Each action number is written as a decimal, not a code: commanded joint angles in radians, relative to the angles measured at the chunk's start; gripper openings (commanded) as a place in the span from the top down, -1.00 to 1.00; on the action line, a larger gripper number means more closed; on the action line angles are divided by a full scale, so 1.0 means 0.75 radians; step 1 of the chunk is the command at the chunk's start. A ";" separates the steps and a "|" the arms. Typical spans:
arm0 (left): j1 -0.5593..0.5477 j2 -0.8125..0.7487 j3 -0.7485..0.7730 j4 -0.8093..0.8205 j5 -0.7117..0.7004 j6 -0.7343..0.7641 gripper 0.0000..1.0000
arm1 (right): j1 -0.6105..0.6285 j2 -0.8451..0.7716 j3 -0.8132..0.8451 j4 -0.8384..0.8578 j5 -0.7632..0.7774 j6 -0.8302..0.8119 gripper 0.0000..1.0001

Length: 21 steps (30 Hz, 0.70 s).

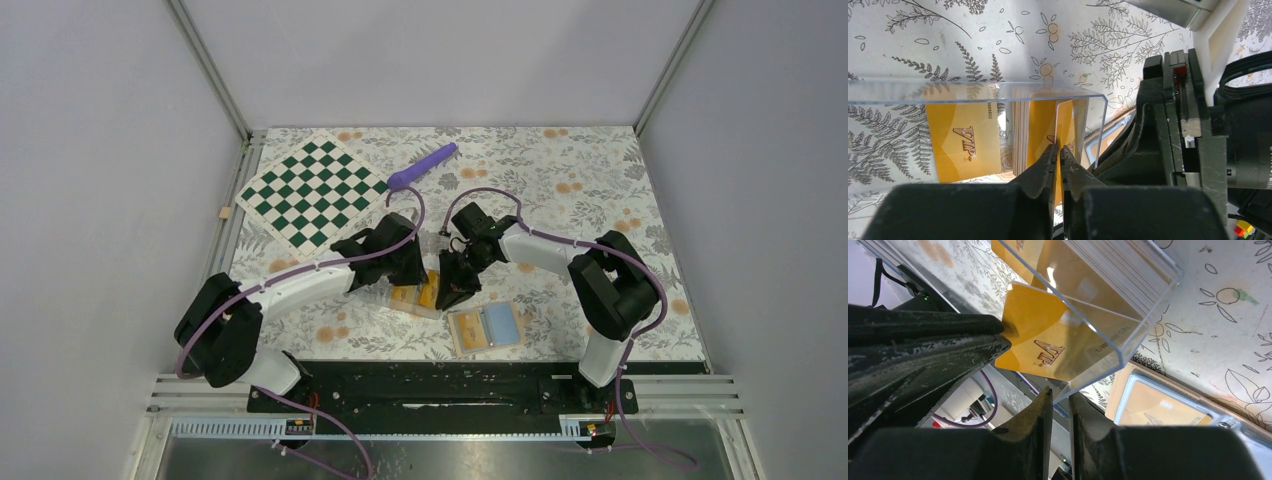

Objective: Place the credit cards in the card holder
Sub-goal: Pick up the credit card from the storage box.

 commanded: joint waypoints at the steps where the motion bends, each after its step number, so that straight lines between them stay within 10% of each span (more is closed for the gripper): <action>1: -0.006 -0.032 -0.071 0.181 0.181 -0.048 0.87 | 0.022 0.018 0.013 0.004 -0.009 -0.018 0.55; 21: -0.001 -0.082 -0.128 0.302 0.347 -0.058 0.77 | 0.021 0.014 0.012 -0.002 0.000 -0.027 0.53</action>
